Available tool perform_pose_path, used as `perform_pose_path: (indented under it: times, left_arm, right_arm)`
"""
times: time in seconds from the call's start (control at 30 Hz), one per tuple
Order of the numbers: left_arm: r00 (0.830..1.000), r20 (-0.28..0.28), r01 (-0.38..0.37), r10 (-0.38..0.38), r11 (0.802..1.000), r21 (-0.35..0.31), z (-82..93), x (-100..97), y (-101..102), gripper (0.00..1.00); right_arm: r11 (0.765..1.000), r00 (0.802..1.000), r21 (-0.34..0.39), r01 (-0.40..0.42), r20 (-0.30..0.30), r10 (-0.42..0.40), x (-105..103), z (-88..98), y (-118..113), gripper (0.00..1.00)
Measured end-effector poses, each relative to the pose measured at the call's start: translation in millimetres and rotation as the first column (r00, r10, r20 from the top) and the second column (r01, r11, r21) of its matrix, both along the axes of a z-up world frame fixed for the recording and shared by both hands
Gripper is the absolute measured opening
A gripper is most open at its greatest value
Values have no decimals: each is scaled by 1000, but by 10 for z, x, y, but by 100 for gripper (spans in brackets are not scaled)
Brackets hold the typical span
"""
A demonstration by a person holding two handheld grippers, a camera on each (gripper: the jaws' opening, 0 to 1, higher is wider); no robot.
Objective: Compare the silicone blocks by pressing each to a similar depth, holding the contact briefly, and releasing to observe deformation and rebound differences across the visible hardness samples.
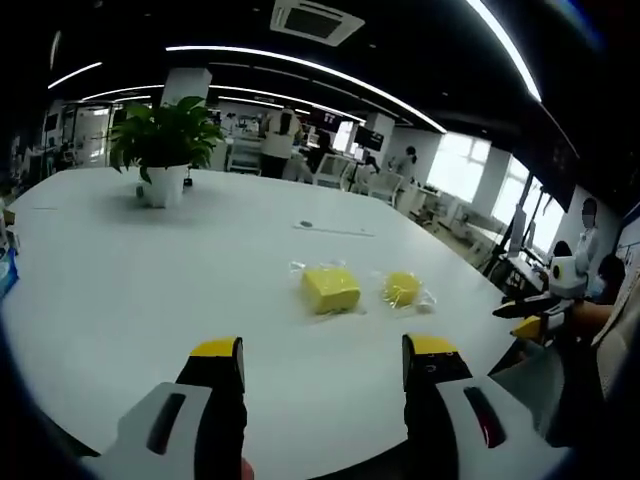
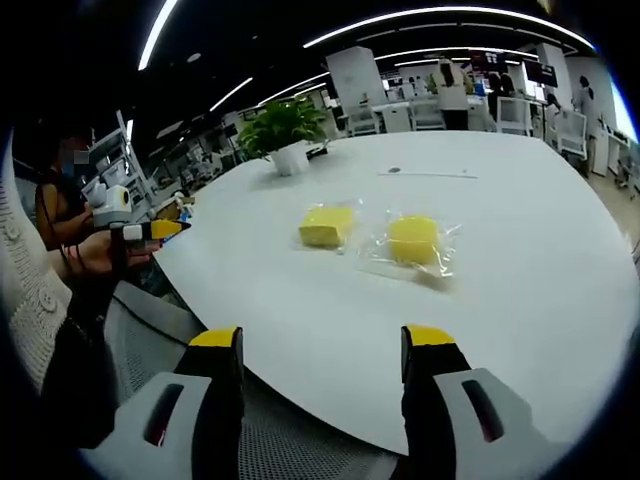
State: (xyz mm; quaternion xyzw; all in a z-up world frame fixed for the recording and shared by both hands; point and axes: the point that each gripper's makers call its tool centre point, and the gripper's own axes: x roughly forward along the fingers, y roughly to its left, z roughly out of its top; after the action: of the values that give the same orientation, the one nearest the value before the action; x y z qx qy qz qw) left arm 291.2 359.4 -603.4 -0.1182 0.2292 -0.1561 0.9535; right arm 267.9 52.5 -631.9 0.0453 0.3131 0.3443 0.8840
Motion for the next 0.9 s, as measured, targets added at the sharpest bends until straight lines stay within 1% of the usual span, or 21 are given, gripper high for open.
perform_pose_path:
  times: [0.6, 0.8, 0.9]
  left_arm:
    - [1000, -5, -1, 1, 1000, 2, 24, -23, -27, 63]
    - [1000, -3, 14, -14, 1000, -1, 66, -29, -122, 63]
    - [1000, -9, 23, -23, 1000, -20, 80, -18, -186, 63]
  right_arm:
    - [1000, 1000, 1, -6, -2, 6, 5, 12, 15, 59]
    - [1000, 1000, 8, -6, 11, 6, 19, 66, 22, 59]
    - [1000, 1000, 10, -7, 21, 7, 30, 99, 31, 59]
